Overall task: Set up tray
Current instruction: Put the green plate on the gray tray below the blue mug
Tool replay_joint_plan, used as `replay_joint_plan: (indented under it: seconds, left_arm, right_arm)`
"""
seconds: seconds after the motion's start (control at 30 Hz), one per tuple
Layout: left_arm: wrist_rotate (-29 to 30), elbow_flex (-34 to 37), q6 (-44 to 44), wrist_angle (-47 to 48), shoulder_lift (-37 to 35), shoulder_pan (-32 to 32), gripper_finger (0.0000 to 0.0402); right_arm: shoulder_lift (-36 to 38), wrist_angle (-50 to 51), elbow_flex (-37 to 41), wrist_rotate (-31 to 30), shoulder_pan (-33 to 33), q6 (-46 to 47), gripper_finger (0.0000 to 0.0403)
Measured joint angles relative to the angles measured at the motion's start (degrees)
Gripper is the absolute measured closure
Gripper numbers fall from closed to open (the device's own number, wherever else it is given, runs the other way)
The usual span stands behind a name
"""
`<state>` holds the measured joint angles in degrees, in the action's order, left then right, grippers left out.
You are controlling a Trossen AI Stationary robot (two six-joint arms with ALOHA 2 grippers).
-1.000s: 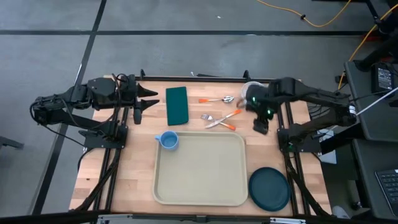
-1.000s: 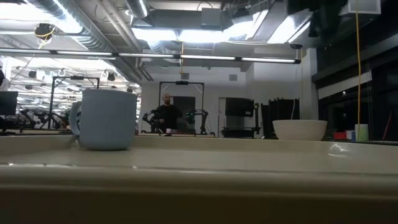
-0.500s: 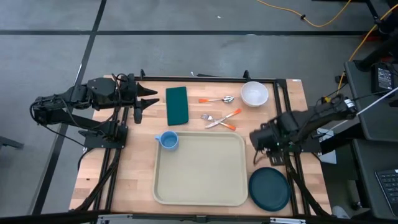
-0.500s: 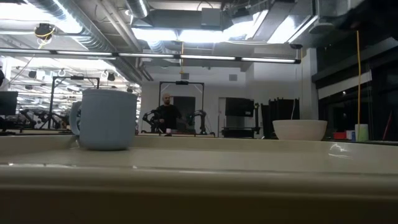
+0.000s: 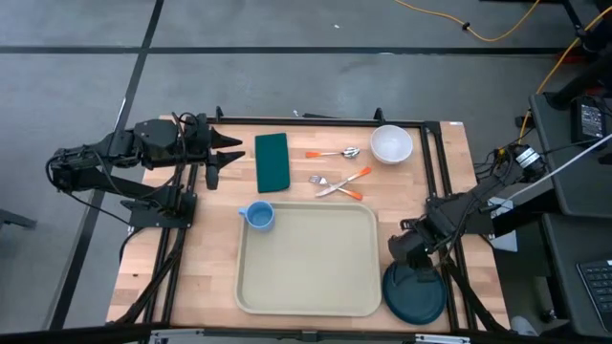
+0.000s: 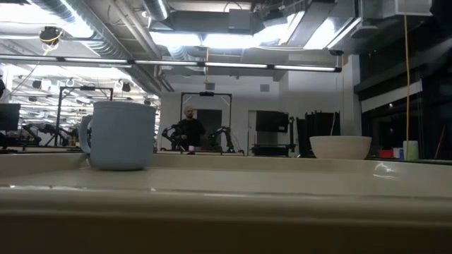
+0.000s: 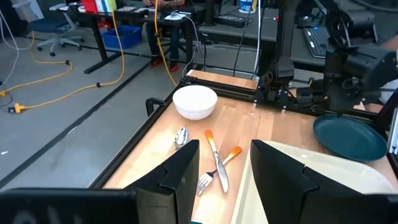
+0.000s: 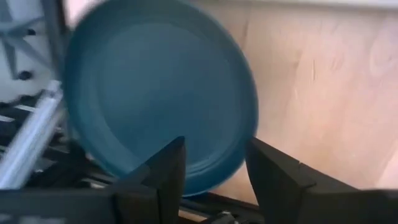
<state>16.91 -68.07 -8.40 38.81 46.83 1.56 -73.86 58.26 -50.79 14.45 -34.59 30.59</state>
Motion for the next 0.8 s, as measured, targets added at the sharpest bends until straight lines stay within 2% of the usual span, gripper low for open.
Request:
replay_joint_plan:
  seconds: [0.2, 0.47, 0.8]
  left_arm:
    - [-0.02, 0.00, 0.03, 0.00, -0.04, 0.00, 0.0263]
    - [-0.04, 0.00, 0.02, 0.00, -0.07, 0.00, 0.0263]
    - [-0.04, 0.00, 0.04, -0.02, -0.07, 0.00, 0.0263]
  right_arm:
    - [0.00, -1.49, 5.71, -0.69, -1.13, 5.57, 0.0233]
    - [0.00, -9.14, 9.07, 3.15, -1.09, 12.66, 0.0233]
    - [0.00, -8.76, 9.09, -2.76, -1.07, 13.29, 0.0233]
